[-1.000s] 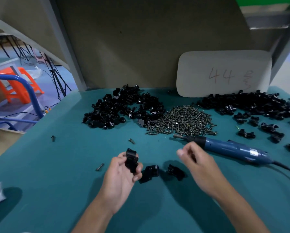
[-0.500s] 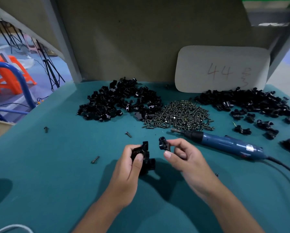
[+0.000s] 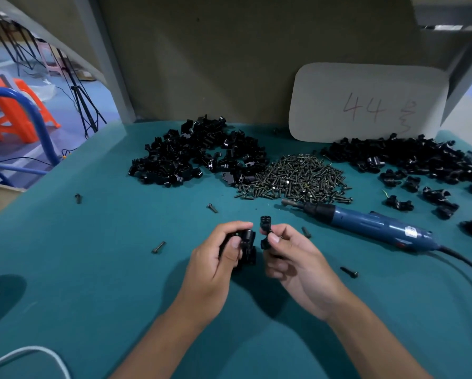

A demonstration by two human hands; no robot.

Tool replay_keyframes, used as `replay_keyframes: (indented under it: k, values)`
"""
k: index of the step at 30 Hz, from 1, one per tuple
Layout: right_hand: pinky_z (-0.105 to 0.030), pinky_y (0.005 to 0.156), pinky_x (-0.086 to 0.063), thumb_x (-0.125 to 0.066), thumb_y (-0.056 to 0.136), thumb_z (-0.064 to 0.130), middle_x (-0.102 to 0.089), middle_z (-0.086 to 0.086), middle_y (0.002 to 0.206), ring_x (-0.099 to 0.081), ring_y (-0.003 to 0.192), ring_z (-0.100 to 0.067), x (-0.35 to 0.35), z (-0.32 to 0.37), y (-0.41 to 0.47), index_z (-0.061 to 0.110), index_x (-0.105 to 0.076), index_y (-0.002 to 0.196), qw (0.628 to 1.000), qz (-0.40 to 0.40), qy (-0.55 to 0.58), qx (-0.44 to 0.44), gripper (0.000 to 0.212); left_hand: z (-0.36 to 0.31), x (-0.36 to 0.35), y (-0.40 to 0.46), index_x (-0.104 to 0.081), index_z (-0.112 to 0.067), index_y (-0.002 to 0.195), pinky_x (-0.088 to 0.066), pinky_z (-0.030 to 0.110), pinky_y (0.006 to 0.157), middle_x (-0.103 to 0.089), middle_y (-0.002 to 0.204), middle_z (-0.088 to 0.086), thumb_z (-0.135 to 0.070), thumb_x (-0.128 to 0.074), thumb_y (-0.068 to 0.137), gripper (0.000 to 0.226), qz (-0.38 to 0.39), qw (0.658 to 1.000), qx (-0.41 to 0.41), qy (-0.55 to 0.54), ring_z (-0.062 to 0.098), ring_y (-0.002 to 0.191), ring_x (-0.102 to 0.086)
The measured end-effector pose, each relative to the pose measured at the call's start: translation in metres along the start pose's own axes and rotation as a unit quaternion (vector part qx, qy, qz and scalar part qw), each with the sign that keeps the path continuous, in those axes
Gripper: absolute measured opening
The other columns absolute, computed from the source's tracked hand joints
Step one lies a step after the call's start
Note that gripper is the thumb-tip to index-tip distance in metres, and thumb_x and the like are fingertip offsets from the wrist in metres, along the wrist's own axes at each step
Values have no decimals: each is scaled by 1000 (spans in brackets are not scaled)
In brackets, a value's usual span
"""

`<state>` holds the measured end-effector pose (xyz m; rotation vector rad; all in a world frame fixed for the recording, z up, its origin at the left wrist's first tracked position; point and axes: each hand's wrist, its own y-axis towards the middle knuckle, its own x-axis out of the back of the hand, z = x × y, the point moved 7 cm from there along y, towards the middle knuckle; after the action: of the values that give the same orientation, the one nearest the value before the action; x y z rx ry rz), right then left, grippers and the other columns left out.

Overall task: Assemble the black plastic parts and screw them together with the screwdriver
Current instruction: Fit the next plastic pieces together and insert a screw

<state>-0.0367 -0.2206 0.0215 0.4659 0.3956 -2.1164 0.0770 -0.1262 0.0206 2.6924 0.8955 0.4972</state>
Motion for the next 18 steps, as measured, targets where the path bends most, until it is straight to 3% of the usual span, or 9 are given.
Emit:
replay_keyframes:
  k: [3,6,9,18]
  values:
    - [-19,53,-31,-61,89,22,-42,11,65,-32,53,-6,-2,0,-1,11,-48,105,1000,3,-2,-4,23,1,0,-1,-54,-48,131,-48,24,75,-64,92,-20,-63,-47,96,38,11,1000,14,-11,3,80,-59]
    - [-18,52,-32,-61,89,23,-41,11,63,-33,52,-6,-2,-1,-2,12,-47,104,1000,5,6,-6,24,-1,1,-1,-53,-50,131,-46,15,86,-67,111,-20,-57,-56,94,38,12,1000,14,-5,5,101,-65]
    - [-17,52,-33,-61,88,24,-41,11,62,-32,52,-6,-2,-1,-3,13,-47,110,1000,8,6,-8,28,-4,1,-1,-54,-49,126,-48,17,90,-68,116,-17,-51,-60,92,34,2,1000,7,-1,12,110,-66]
    - [-18,54,-34,-66,87,21,-35,5,71,-31,54,-6,0,-1,1,16,-58,99,999,31,-1,18,16,-7,5,-2,-56,-44,121,-56,36,86,-70,106,-12,-48,-62,90,31,-20,1000,-9,12,20,99,-68]
